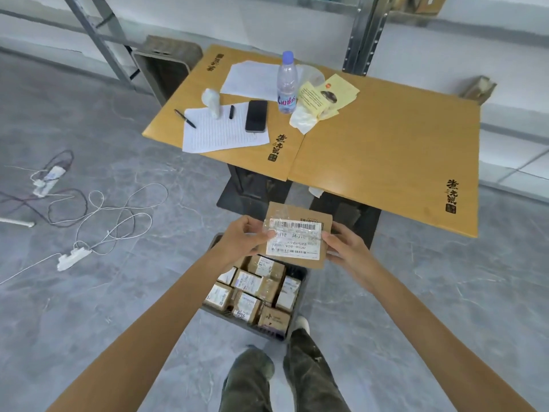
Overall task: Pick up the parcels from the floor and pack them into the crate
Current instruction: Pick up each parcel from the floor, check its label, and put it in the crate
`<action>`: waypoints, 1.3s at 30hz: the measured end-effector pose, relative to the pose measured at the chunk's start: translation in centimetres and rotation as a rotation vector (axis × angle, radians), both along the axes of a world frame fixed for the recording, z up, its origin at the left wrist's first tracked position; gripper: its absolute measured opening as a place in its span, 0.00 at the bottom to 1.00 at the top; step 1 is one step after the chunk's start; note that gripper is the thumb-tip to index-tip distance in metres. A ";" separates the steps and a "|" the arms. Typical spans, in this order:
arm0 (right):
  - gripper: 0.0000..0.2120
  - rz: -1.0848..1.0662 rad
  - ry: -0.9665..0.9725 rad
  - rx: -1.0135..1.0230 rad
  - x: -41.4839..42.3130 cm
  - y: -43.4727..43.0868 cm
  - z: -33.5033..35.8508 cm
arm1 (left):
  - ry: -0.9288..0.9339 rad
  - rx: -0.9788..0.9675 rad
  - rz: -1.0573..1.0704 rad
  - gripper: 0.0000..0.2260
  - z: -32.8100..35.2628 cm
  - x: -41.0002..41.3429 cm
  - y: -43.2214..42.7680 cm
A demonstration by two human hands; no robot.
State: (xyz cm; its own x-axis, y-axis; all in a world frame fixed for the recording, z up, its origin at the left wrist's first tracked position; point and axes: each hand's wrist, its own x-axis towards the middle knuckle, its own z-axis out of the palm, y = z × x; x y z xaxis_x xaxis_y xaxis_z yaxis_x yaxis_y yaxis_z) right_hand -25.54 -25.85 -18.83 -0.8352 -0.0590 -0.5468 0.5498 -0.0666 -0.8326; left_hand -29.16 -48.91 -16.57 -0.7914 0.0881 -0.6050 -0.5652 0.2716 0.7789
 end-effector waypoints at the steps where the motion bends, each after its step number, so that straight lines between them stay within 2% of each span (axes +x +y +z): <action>1: 0.18 -0.009 -0.005 0.007 -0.5 -0.6 -0.3 | -0.008 -0.006 -0.010 0.10 -0.5 -0.8 -0.4; 6: 0.16 -0.131 -0.035 0.049 -3.1 -4.0 -2.0 | -0.027 -0.029 -0.093 0.10 -2.3 -5.2 -2.6; 10: 0.13 -0.245 -0.065 0.073 -4.8 -7.2 -3.2 | -0.015 -0.042 -0.147 0.07 -4.1 -8.3 -4.9; 17: 0.21 -0.321 -0.134 0.065 -5.0 -11.6 -9.8 | -0.032 -0.073 -0.291 0.11 -10.5 -10.2 -8.2; 24: 0.15 -0.331 -0.375 0.125 -4.8 -14.6 -25.6 | -0.128 -0.194 -0.406 0.11 -27.1 -9.7 -9.9; 28: 0.16 -0.220 -0.546 0.212 -5.5 -15.9 -37.5 | -0.197 -0.261 -0.439 0.13 -38.2 -8.4 -10.8; 31: 0.16 -0.100 -0.661 0.179 -6.3 -16.8 -45.0 | -0.231 -0.330 -0.452 0.15 -45.6 -8.0 -11.6; 35: 0.21 -0.036 -0.631 0.160 -7.5 -17.3 -52.1 | -0.227 -0.392 -0.451 0.14 -52.7 -8.5 -11.9; 39: 0.29 -0.065 -0.575 0.267 -8.8 -17.6 -55.6 | -0.187 -0.367 -0.418 0.12 -57.3 -9.6 -10.4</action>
State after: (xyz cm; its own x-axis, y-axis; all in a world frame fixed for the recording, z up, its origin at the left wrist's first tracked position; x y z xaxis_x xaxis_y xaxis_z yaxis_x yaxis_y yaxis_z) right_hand -34.33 -43.49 -74.44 -0.4009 0.1825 -0.8978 0.9158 0.0544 -0.3979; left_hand -38.77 -59.34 -73.85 -0.6112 0.1285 -0.7810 -0.4710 0.7340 0.4894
